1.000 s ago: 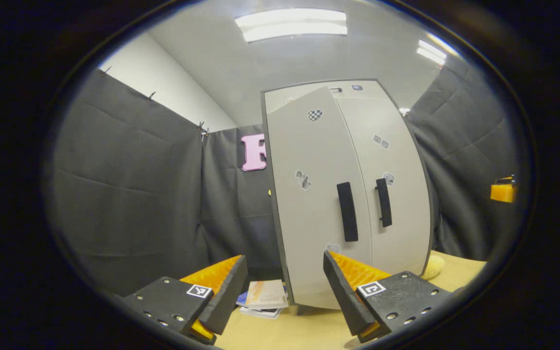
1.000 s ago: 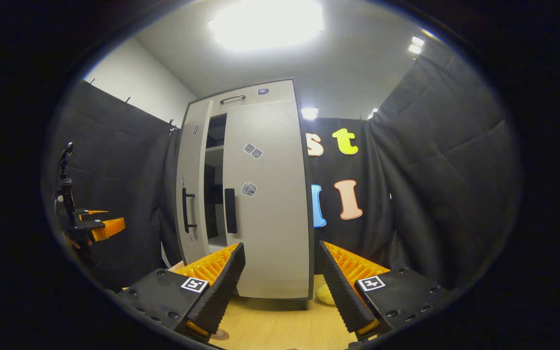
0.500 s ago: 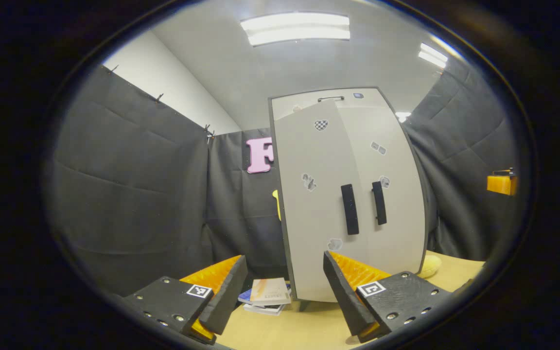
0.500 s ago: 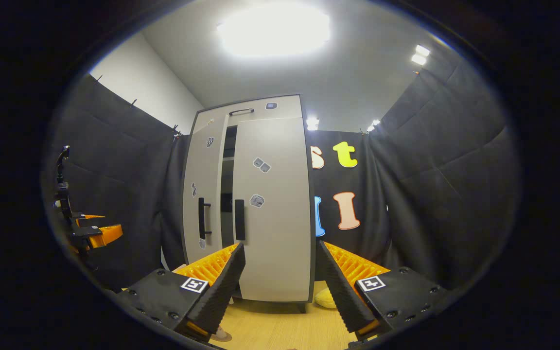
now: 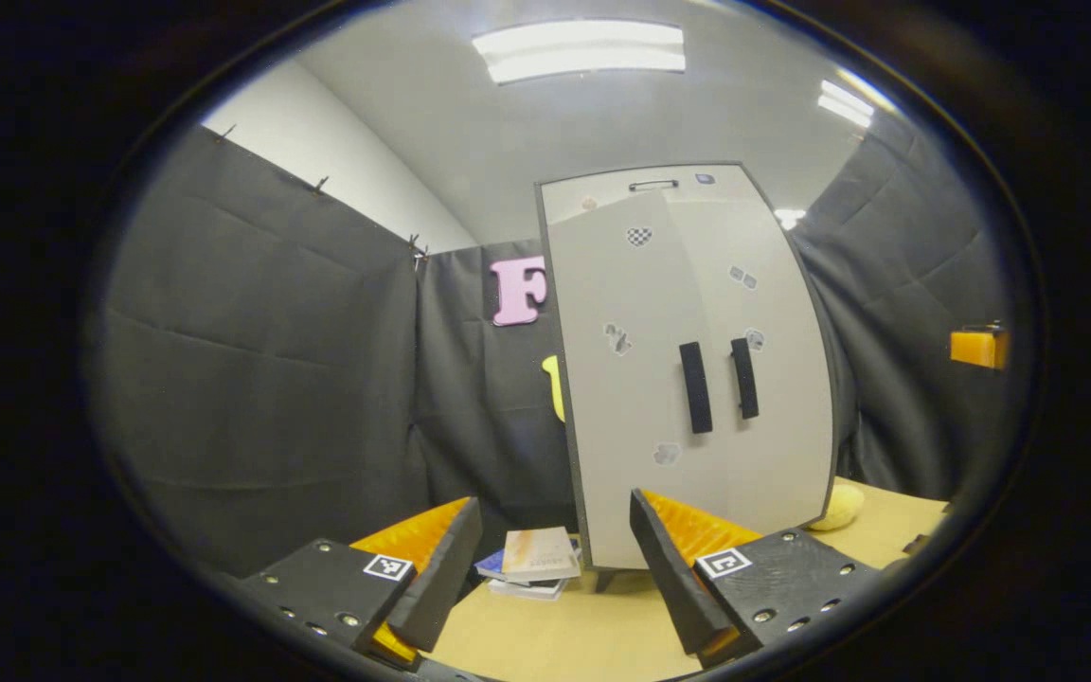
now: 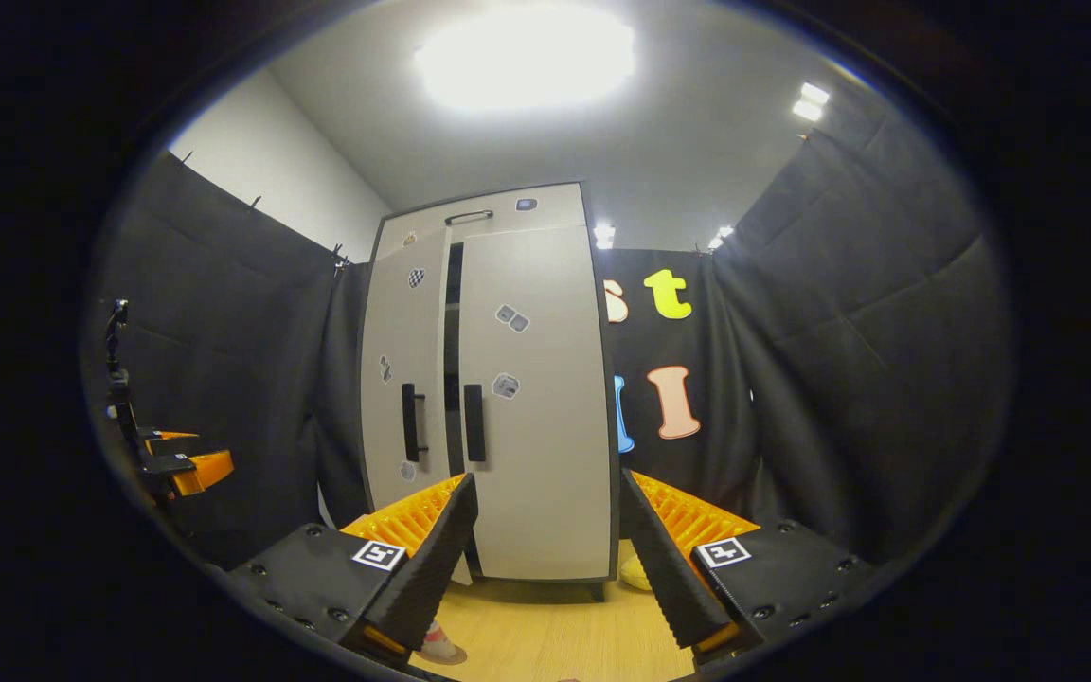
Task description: Grasp the bottle in the cabinet with the left hand and place it on the coaster, then close the right door with the right hand and the left door with the left hand.
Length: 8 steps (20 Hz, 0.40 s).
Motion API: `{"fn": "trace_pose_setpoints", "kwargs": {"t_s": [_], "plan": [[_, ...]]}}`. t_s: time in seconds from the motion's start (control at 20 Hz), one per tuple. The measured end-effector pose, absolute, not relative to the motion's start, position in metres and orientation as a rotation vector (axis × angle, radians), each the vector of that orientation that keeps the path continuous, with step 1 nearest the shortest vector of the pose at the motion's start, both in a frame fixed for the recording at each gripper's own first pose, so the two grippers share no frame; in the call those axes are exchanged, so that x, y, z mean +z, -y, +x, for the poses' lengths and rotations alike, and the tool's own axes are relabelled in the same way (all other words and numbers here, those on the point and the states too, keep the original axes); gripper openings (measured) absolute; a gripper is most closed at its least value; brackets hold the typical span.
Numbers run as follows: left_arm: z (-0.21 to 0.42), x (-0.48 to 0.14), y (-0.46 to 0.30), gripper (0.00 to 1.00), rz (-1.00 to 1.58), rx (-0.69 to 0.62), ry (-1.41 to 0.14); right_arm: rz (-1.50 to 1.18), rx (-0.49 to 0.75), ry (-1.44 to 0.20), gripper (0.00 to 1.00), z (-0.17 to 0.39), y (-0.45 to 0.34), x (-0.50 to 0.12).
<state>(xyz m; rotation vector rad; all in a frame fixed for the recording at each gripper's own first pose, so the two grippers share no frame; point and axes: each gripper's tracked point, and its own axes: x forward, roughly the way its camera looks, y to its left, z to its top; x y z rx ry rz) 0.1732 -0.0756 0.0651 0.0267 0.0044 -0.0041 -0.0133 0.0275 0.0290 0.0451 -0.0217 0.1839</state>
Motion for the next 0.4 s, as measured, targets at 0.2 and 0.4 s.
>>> {"fn": "trace_pose_setpoints", "kwargs": {"t_s": [0.2,0.4], "plan": [[0.1714,0.0669,0.0757,0.88,0.032,-0.002,-0.003,0.033,0.181,0.022,0.96,-0.0151,-0.032,0.0282],[0.1705,0.0648,0.0745,0.99,0.026,-0.003,-0.004,0.035,0.177,0.027,0.96,-0.0134,-0.0349,0.0294]]}}
